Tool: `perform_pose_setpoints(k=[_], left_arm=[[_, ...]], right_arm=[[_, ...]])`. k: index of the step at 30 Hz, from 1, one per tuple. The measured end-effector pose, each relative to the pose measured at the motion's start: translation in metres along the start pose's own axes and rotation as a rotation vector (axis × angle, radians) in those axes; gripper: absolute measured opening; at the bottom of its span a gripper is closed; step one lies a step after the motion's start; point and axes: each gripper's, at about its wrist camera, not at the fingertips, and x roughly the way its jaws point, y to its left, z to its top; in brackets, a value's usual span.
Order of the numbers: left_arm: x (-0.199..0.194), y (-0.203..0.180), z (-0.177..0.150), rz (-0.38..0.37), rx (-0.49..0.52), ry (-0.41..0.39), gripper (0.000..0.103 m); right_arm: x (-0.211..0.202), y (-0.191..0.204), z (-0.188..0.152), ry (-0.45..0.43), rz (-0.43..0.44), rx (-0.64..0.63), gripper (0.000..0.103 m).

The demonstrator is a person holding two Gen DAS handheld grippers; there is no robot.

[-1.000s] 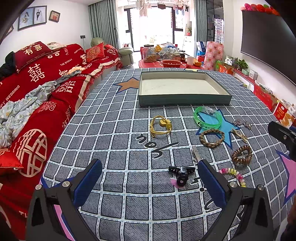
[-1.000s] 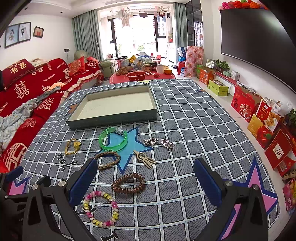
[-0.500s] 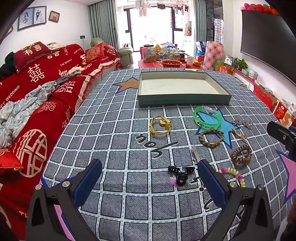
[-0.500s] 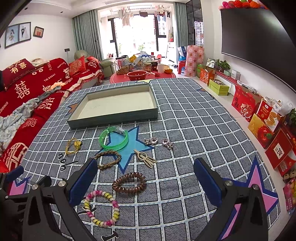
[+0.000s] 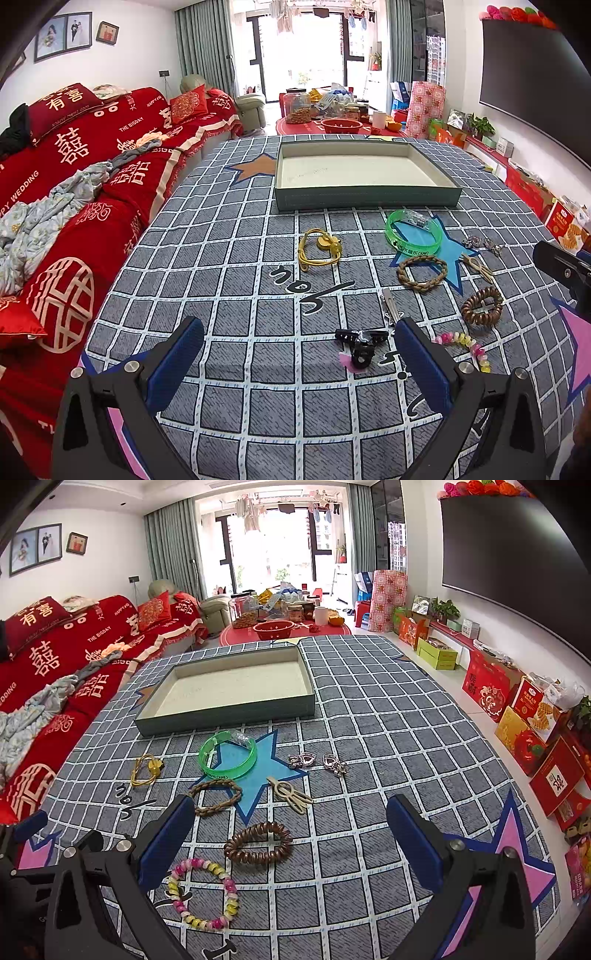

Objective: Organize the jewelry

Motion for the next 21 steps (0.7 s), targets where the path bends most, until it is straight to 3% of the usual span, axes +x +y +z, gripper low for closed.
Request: perform_pose_setpoints(k=[14,21], left_arm=[[0.005,0.0,-0.002,-0.013,0.012,0.027,0.103],[0.034,0.005,-0.01,-0.108,0.033,0.16,0.103]], right_arm=[[0.007,0.004,-0.006,0.019,-0.002,-0.004,0.103],[0.042,-0.003,-0.024,0.171,-0.004,0.001,0.103]])
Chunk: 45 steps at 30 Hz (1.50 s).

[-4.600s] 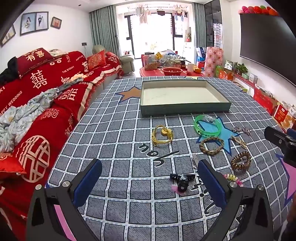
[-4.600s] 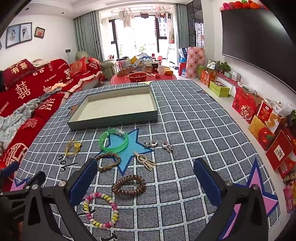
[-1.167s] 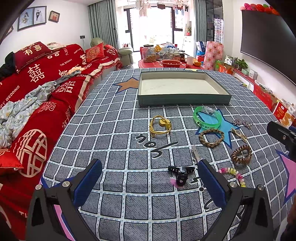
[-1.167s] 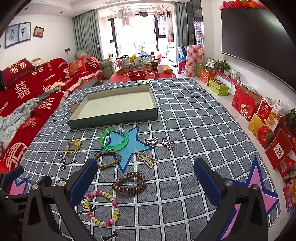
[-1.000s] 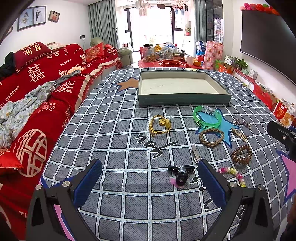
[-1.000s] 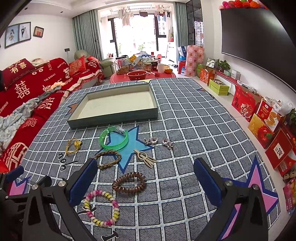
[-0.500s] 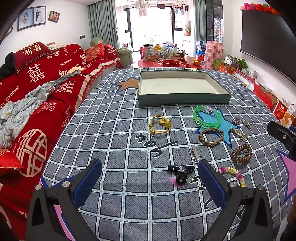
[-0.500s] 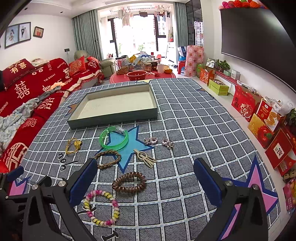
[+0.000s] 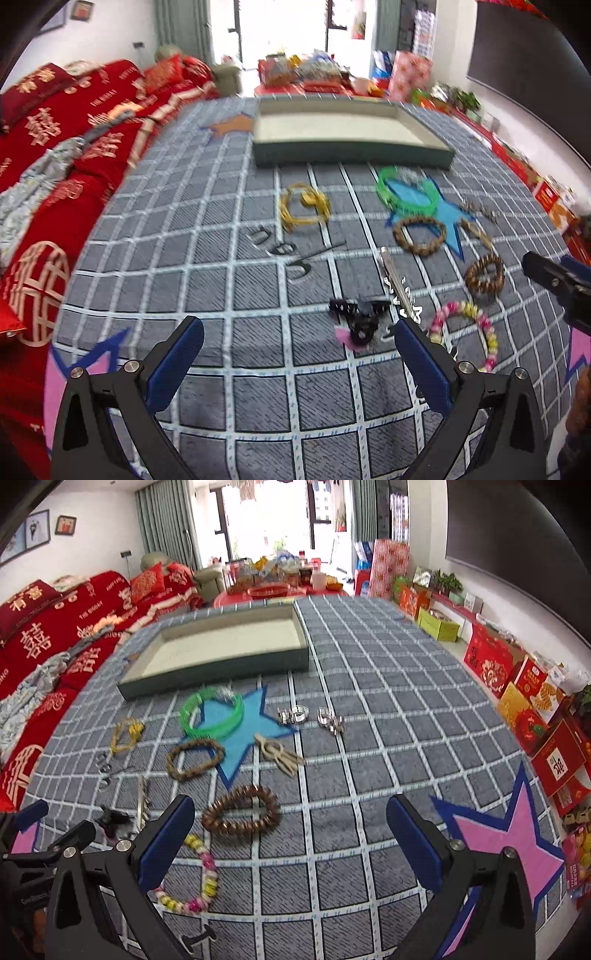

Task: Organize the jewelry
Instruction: 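Grasp the black claw clip with the left tool while the right tool grasps the brown bead bracelet, then carry the clip and bead bracelet into the tray and open both tools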

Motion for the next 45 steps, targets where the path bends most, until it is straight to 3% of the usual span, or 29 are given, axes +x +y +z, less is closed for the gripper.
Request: perform_pose_setpoints(k=[12,15,17,20,21,22,23,25,30,36,45], left_arm=[[0.028,-0.009,0.005,-0.042,0.033,0.053,0.101],[0.03,-0.013,0.004,-0.036,0.049,0.055,0.1],[0.028,-0.016,0.004,-0.035,0.063,0.039,0.088],[0.024,-0.021,0.005,-0.054,0.082,0.027,0.062],[0.023,-0.022,0.005,-0.06,0.088,0.025,0.05],[0.022,-0.022,0.006,-0.063,0.092,0.024,0.05],[0.022,-0.022,0.005,-0.066,0.093,0.024,0.05],[0.021,-0.021,0.006,-0.078,0.084,0.023,0.05],[0.016,-0.01,0.011,-0.113,0.032,0.023,0.05],[0.001,0.002,0.036,-0.131,-0.009,-0.01,0.05],[-0.01,0.007,0.123,-0.117,0.002,-0.107,0.05]], right_arm=[[0.051,-0.001,0.007,0.166,0.052,0.002,0.102],[0.051,0.001,0.008,0.158,0.049,-0.011,0.097],[0.049,0.003,0.008,0.154,0.058,-0.019,0.09],[0.043,0.007,0.007,0.141,0.066,-0.031,0.064],[0.043,0.009,0.007,0.138,0.04,-0.043,0.045],[0.042,0.01,0.006,0.135,0.033,-0.054,0.031],[0.041,0.009,0.006,0.135,0.041,-0.054,0.028],[0.04,0.006,0.006,0.141,0.072,-0.038,0.012],[0.034,-0.006,0.01,0.137,0.115,0.023,0.012],[0.02,-0.017,0.04,0.096,0.18,0.066,0.012],[0.031,-0.015,0.127,0.058,0.258,0.071,0.012]])
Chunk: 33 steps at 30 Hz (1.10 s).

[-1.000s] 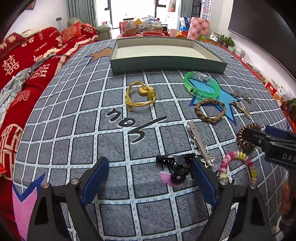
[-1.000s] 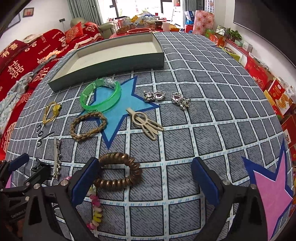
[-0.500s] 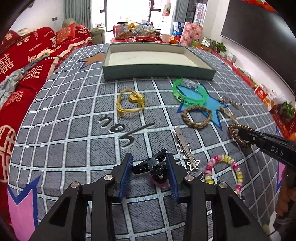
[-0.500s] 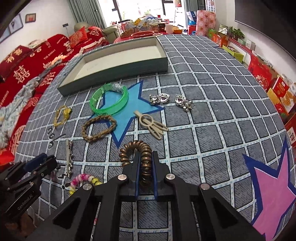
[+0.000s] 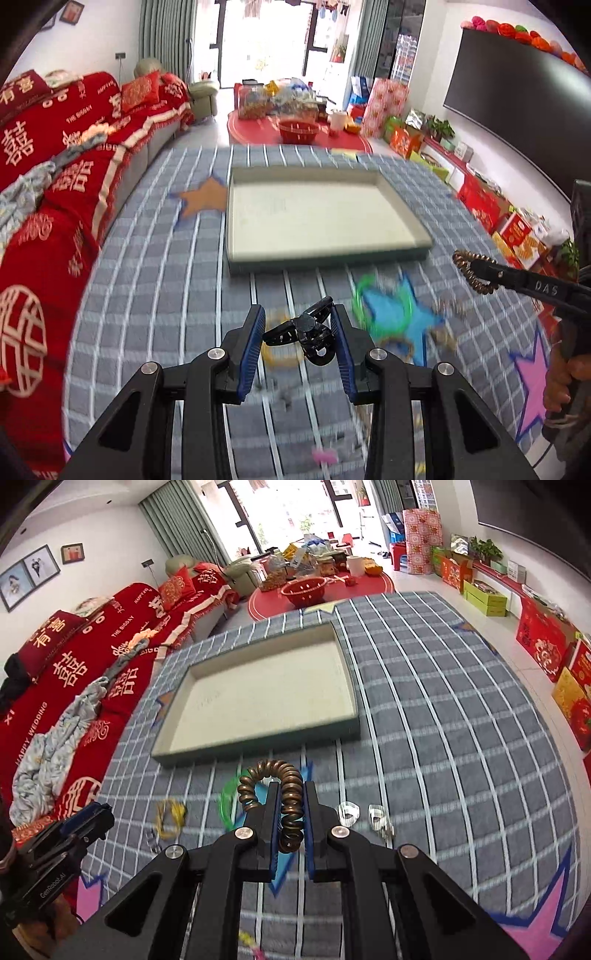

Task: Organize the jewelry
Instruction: 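Carry the clip and bead bracelet into the tray and open both tools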

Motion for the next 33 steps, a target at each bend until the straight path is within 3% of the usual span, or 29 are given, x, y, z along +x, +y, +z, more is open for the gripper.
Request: perform_pose_setpoints(k=[8,14,22,29,30,31,33], left_arm=[[0.045,-0.001,0.081,0.027,0.006,-0.048,0.05],[0.109,0.0,0.107,0.064,0.009,-0.01,0.05],[0.186,0.012,0.102,0.134,0.003,0.108,0.05],[0.203,0.004,0.09,0.184,0.043,0.137,0.05],[0.203,0.003,0.089,0.193,0.053,0.139,0.056],[0.203,0.001,0.088,0.208,0.065,0.137,0.069],[0.201,0.001,0.088,0.235,0.071,0.115,0.079]], right_arm=[[0.041,0.012,0.085,-0.001,0.008,-0.029,0.012],[0.099,0.016,0.12,0.049,-0.009,-0.043,0.012],[0.164,0.009,0.117,0.121,-0.042,-0.049,0.012],[0.186,0.003,0.102,0.16,-0.08,-0.051,0.012],[0.186,0.003,0.101,0.164,-0.086,-0.055,0.012],[0.185,0.004,0.1,0.157,-0.089,-0.06,0.013],[0.184,0.005,0.1,0.158,-0.098,-0.073,0.014]])
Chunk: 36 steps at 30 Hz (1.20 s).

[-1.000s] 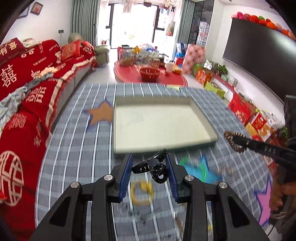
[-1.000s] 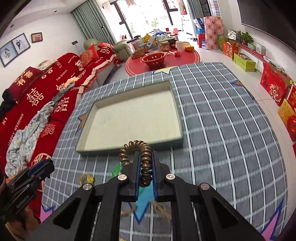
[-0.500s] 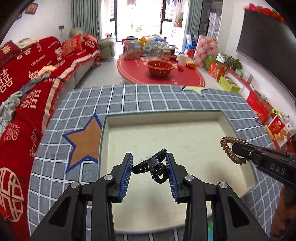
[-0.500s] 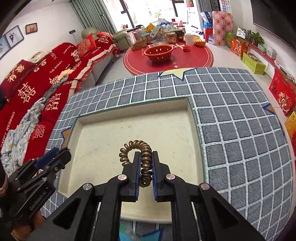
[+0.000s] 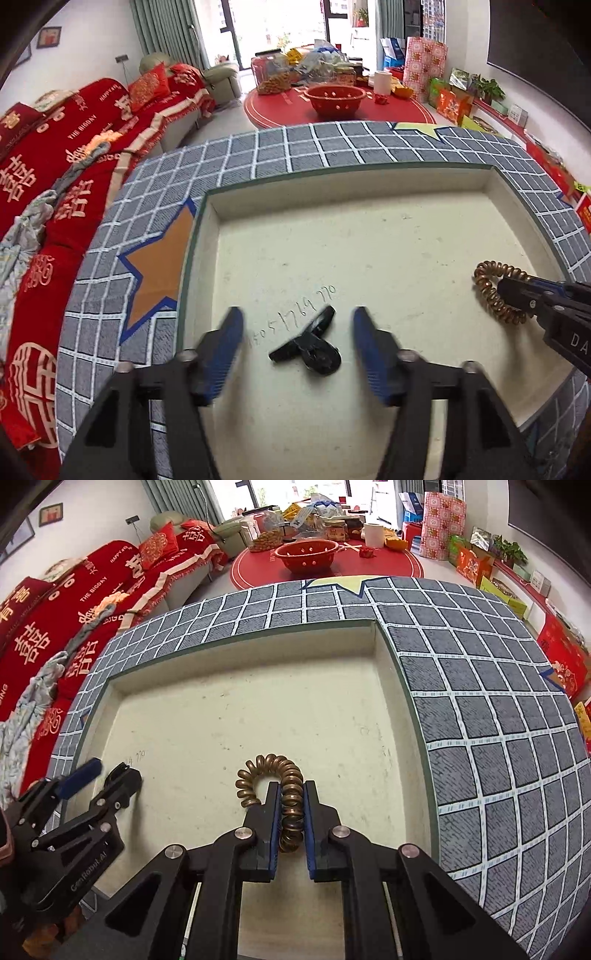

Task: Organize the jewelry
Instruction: 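Carry the clip and bead bracelet into the tray and open both tools, then grasp the yellow cord necklace with the left tool while the right tool grasps a silver heart pendant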

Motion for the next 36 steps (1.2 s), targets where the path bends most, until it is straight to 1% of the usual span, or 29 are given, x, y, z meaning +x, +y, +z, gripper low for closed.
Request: perform_pose_setpoints(k=[2,3,4,5,9,11,12,13,14,16,17,18,23,25,26,29,31,35,36], left_arm=[[-0.003,-0.001,0.0,0.009,0.005,-0.013,0.079],[-0.004,-0.001,0.001,0.003,0.008,-0.007,0.079],[-0.004,0.001,0.003,0.0,0.008,-0.007,0.079],[-0.007,0.001,0.003,0.001,0.007,-0.014,0.079],[-0.022,0.006,0.005,-0.005,-0.004,-0.042,0.079],[-0.035,0.009,0.004,-0.016,-0.014,-0.061,0.079],[-0.04,0.01,0.004,-0.019,-0.018,-0.069,0.079],[-0.048,0.012,0.003,-0.028,-0.026,-0.083,0.092],[-0.055,0.015,0.003,-0.033,-0.036,-0.095,0.103],[-0.071,0.02,-0.002,-0.036,-0.055,-0.136,0.103],[-0.081,0.023,-0.006,-0.044,-0.053,-0.148,0.103],[-0.089,0.026,-0.011,-0.048,-0.051,-0.154,0.103],[-0.126,0.044,-0.039,-0.055,-0.069,-0.181,0.103],[-0.137,0.052,-0.053,-0.062,-0.081,-0.181,0.103],[-0.141,0.055,-0.063,-0.065,-0.083,-0.178,0.103],[-0.146,0.061,-0.089,-0.072,-0.086,-0.15,0.103],[-0.144,0.059,-0.105,-0.094,-0.066,-0.113,0.103],[-0.137,0.052,-0.133,-0.107,-0.063,-0.058,0.103],[-0.136,0.05,-0.14,-0.105,-0.063,-0.047,0.103]], right_arm=[[-0.001,0.0,0.001,0.0,-0.006,0.001,0.025],[-0.002,-0.001,0.001,-0.001,-0.01,0.008,0.042],[-0.003,-0.003,0.001,-0.002,-0.013,0.018,0.055],[-0.006,-0.004,0.001,-0.01,-0.008,0.03,0.057],[-0.025,-0.01,0.003,-0.044,0.05,0.073,0.058],[-0.039,-0.012,0.005,-0.066,0.084,0.095,0.067],[-0.045,-0.012,0.005,-0.075,0.097,0.102,0.076],[-0.053,-0.013,0.004,-0.086,0.115,0.111,0.081],[-0.061,-0.013,0.003,-0.097,0.132,0.119,0.081],[-0.078,-0.015,-0.002,-0.112,0.16,0.13,0.082],[-0.084,-0.015,-0.005,-0.118,0.167,0.133,0.084],[-0.094,-0.017,-0.009,-0.128,0.172,0.141,0.087],[-0.13,-0.027,-0.034,-0.185,0.193,0.179,0.089],[-0.142,-0.031,-0.046,-0.199,0.165,0.189,0.103],[-0.148,-0.034,-0.053,-0.203,0.152,0.192,0.103],[-0.165,-0.038,-0.076,-0.225,0.167,0.193,0.103],[-0.173,-0.041,-0.094,-0.235,0.167,0.192,0.103],[-0.18,-0.045,-0.132,-0.272,0.147,0.2,0.103],[-0.179,-0.045,-0.141,-0.26,0.136,0.198,0.103]])
